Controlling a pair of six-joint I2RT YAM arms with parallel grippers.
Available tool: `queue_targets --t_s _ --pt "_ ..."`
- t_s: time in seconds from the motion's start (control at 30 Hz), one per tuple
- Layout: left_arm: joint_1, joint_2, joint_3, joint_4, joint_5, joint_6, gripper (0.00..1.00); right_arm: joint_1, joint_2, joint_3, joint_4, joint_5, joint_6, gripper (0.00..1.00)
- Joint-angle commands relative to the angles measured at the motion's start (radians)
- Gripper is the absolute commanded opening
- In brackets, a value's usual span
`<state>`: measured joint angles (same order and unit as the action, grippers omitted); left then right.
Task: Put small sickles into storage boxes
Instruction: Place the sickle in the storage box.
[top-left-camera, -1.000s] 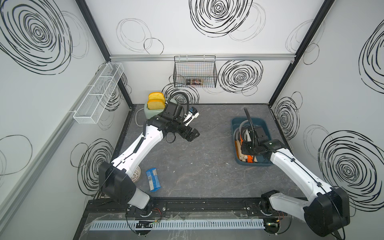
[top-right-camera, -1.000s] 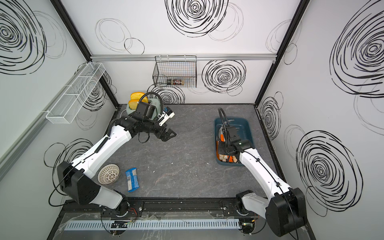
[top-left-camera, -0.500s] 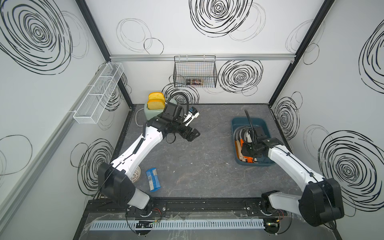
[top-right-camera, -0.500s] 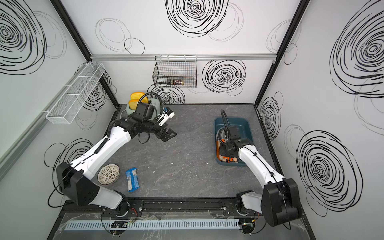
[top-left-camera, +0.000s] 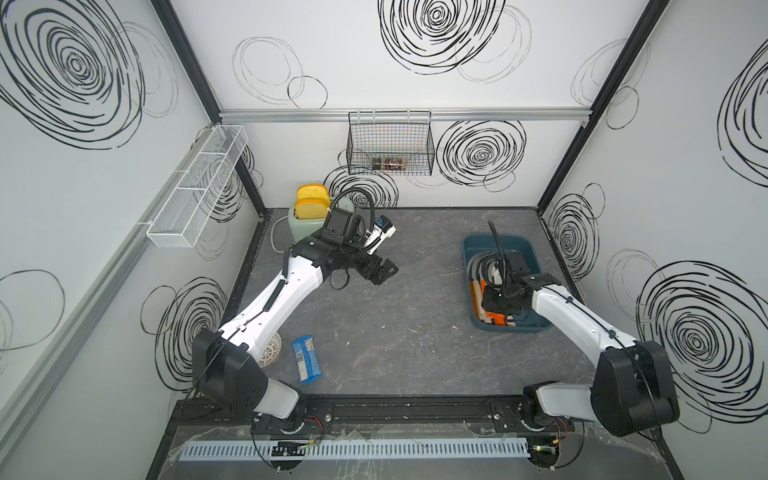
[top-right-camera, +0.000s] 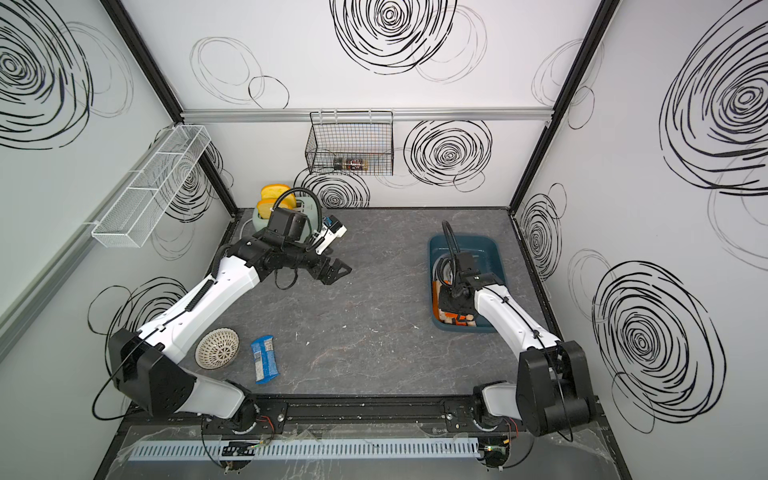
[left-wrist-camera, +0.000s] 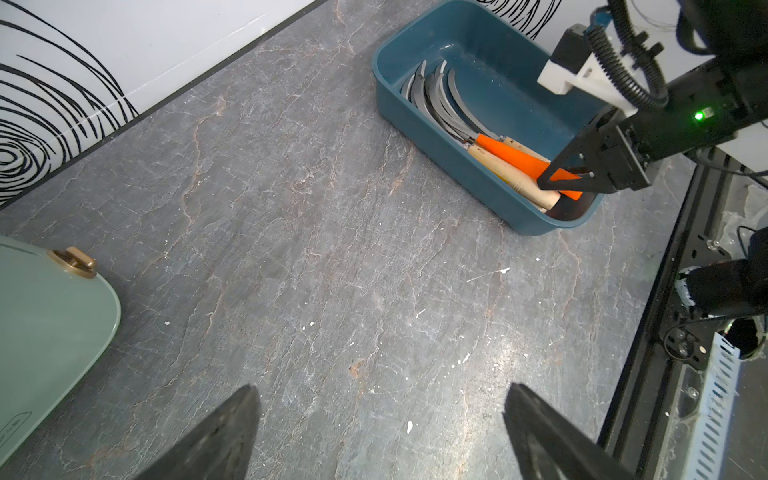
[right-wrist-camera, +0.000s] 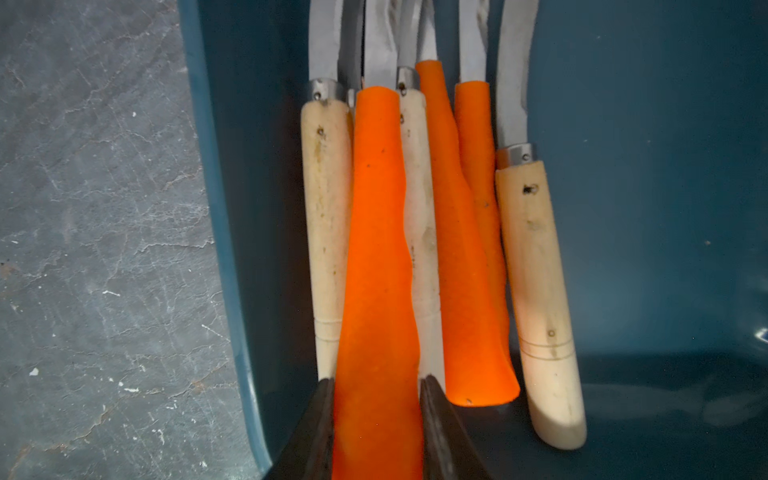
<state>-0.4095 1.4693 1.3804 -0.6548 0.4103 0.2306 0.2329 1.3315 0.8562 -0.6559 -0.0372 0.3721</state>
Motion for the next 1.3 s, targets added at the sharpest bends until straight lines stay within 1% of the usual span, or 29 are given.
queue_targets --t_s 0.0,0.23,0.27,0.37,0.43,0.57,0.63,0.8,0.97,1.07,1.13,1.2,1.23,1.27 --pt "0.013 -0.02 -0.004 0.04 0.016 -0.014 0.96 -0.009 0.017 0.001 0.022 -0.001 -0.023 0.03" --pt "0.023 -0.018 -0.002 0.046 0.013 -0.013 0.96 -0.015 0.031 0.001 0.027 -0.002 -0.024 0.14" --pt "0.024 -0.016 -0.003 0.047 0.013 -0.013 0.96 -0.017 0.034 0.003 0.024 -0.001 -0.023 0.19" --pt "0.028 -0.013 -0.003 0.05 0.015 -0.014 0.96 -0.017 0.034 0.004 0.021 0.001 -0.024 0.29" --pt "0.031 -0.015 -0.003 0.052 0.016 -0.015 0.96 -0.019 0.03 0.005 0.018 0.005 -0.022 0.38" --pt "0.039 -0.016 0.004 0.057 0.009 -0.015 0.96 -0.019 0.023 0.01 0.008 0.008 -0.018 0.47" --pt "0.045 -0.018 0.009 0.06 0.001 -0.017 0.96 -0.018 0.018 0.012 0.006 0.011 -0.016 0.51" --pt "0.075 -0.04 0.016 0.066 0.001 -0.028 0.96 -0.018 -0.008 0.032 -0.008 0.031 -0.008 0.54" --pt "0.13 -0.082 0.018 0.102 -0.031 -0.065 0.96 -0.019 -0.056 0.107 -0.027 0.063 -0.014 0.55" --pt "0.184 -0.129 -0.017 0.167 -0.045 -0.126 0.96 -0.019 -0.11 0.135 0.029 0.066 -0.014 0.55" --pt "0.224 -0.167 -0.061 0.228 -0.052 -0.165 0.96 -0.02 -0.153 0.13 0.111 0.043 -0.028 0.56" --pt "0.265 -0.206 -0.124 0.313 -0.052 -0.179 0.96 -0.021 -0.201 0.107 0.221 0.027 -0.035 0.64" --pt "0.278 -0.222 -0.152 0.352 -0.069 -0.183 0.96 -0.023 -0.217 0.099 0.26 0.019 -0.036 0.68" --pt "0.296 -0.237 -0.178 0.389 -0.095 -0.195 0.96 -0.024 -0.236 0.093 0.302 0.01 -0.037 0.77"
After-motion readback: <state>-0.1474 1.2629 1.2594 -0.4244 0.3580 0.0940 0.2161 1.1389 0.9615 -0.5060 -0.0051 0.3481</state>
